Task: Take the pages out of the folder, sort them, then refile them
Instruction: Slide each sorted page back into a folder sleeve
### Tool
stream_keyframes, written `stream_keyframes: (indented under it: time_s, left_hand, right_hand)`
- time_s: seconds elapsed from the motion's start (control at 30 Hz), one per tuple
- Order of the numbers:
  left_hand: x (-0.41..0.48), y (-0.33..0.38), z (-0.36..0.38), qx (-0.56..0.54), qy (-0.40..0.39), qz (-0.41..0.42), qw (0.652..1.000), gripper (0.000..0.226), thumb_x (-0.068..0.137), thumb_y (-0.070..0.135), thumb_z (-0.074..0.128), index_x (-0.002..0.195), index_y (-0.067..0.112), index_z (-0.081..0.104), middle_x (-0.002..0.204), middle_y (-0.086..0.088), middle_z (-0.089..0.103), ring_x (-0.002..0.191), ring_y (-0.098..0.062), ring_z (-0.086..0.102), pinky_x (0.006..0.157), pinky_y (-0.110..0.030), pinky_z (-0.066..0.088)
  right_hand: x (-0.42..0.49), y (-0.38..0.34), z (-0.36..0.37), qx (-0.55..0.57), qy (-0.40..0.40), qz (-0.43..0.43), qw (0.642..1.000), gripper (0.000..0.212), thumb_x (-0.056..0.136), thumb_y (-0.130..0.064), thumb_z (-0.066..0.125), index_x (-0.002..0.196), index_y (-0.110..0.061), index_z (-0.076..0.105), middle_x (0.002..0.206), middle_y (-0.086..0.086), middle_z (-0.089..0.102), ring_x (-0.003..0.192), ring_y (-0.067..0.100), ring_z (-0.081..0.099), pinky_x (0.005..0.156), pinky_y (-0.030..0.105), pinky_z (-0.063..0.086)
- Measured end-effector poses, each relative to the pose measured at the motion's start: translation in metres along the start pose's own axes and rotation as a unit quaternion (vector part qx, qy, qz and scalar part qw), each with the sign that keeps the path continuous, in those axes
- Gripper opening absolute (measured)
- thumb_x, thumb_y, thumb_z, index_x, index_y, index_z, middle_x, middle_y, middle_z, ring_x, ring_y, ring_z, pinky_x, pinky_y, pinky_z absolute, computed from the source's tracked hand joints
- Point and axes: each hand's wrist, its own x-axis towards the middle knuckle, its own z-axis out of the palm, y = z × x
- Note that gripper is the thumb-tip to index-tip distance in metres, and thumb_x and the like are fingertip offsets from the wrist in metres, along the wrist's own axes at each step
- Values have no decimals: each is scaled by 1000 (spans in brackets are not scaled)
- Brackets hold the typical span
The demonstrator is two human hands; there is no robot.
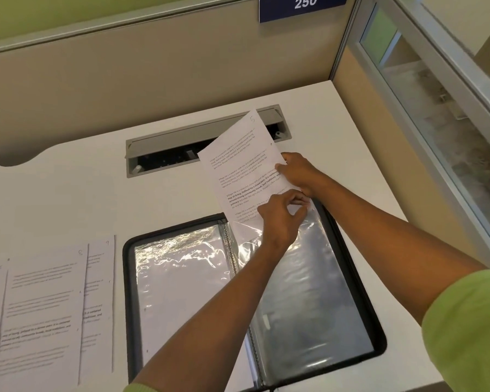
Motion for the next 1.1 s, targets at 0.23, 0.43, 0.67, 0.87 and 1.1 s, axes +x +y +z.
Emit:
stream_keyframes:
  time_s: [0.23,0.43,0.67,0.87,1.1]
  left_hand:
    - [8,0,0,-9,30,3,999,15,85,22,70,98,29,73,96,16,76,97,-3,70,102,-58,49]
    - [17,-15,-48,147,143,5,979,40,94,25,74,132,23,64,138,1,61,129,-17,48,106,-34,26]
    - [45,-39,-125,-20,166,-190,967,53,101,28,70,149,12,52,125,-5,69,111,-22,68,91,-33,58]
    - [44,-46,-141,-49,111,-205,971,3,92,14,79,96,14,78,96,0,81,90,-21,78,85,-44,65]
    - [25,-46,-147,34,57,-199,978,12,86,14,84,87,7,75,81,-4,77,68,-12,71,71,-37,60]
  right_hand:
    - [-4,11,-21,8,-50,29,998,33,102,-11,60,134,-8,63,129,10,69,109,23,69,95,36,58]
    - [-16,21,-49,-25,-113,43,992,36,96,-4,67,132,-9,63,125,4,70,107,23,70,88,36,60]
    - [-24,35,-60,18,-133,49,990,42,96,-2,67,136,-12,61,128,2,69,115,23,68,96,38,58]
    - [-28,34,-54,36,-77,14,996,34,98,-13,68,131,-13,65,125,1,71,109,20,70,93,36,59]
    - [-29,42,-49,-17,-33,15,999,25,95,-17,72,118,-8,72,117,7,74,103,24,72,98,44,57]
